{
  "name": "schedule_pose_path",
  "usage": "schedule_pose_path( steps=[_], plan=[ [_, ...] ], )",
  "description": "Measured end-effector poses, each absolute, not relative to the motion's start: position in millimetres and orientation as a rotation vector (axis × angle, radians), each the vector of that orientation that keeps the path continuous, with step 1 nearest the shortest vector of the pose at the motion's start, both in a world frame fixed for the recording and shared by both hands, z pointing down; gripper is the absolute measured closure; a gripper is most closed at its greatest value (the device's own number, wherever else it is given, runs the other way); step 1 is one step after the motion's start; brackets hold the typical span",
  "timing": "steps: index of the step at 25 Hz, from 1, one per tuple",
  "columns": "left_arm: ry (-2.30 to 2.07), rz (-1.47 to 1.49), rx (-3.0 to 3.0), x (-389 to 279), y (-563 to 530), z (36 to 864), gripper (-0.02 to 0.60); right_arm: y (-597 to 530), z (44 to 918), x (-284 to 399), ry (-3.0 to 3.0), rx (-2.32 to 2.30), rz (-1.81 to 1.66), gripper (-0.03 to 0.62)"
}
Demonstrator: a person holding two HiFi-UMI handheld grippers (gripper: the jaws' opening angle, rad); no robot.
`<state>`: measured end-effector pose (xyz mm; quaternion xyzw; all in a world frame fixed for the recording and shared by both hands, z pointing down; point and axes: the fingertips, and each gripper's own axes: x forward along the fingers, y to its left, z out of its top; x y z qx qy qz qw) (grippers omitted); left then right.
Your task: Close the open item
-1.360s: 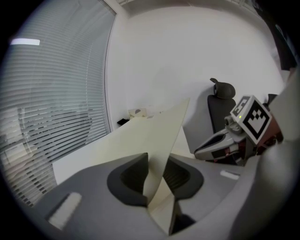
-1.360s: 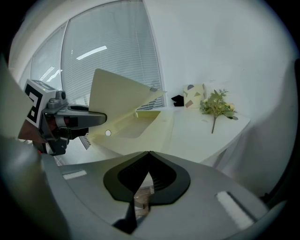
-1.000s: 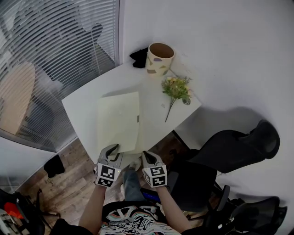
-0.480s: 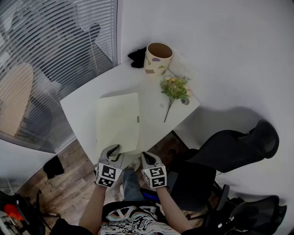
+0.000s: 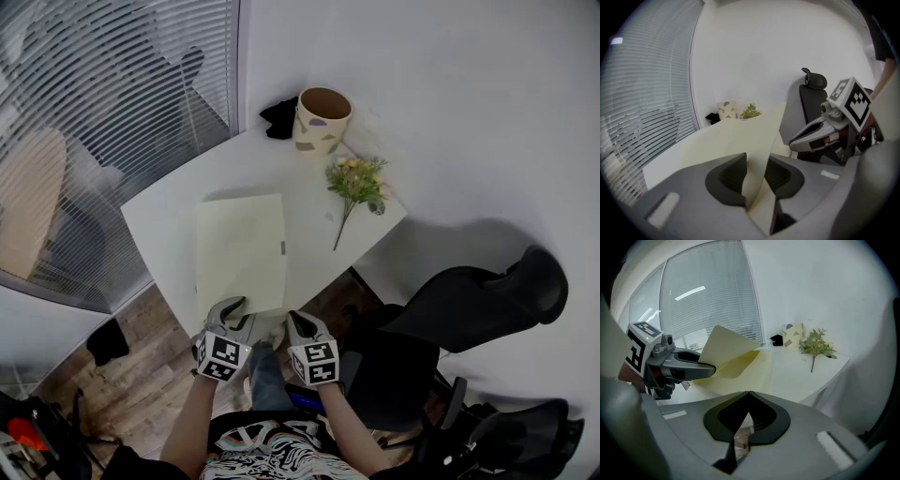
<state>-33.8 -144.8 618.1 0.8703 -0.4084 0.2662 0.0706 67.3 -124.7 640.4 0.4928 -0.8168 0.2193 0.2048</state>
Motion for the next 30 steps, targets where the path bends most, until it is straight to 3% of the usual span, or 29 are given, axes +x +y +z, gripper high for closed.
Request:
schedule_pose_path(
  steps=[30],
  plan=[
    [-1.115, 1.039, 2.537, -21.3, -145.4, 645.9, 0.413, -125.8, 641.7, 68.0, -2.287, 1.356, 0.618, 0.594]
  ],
)
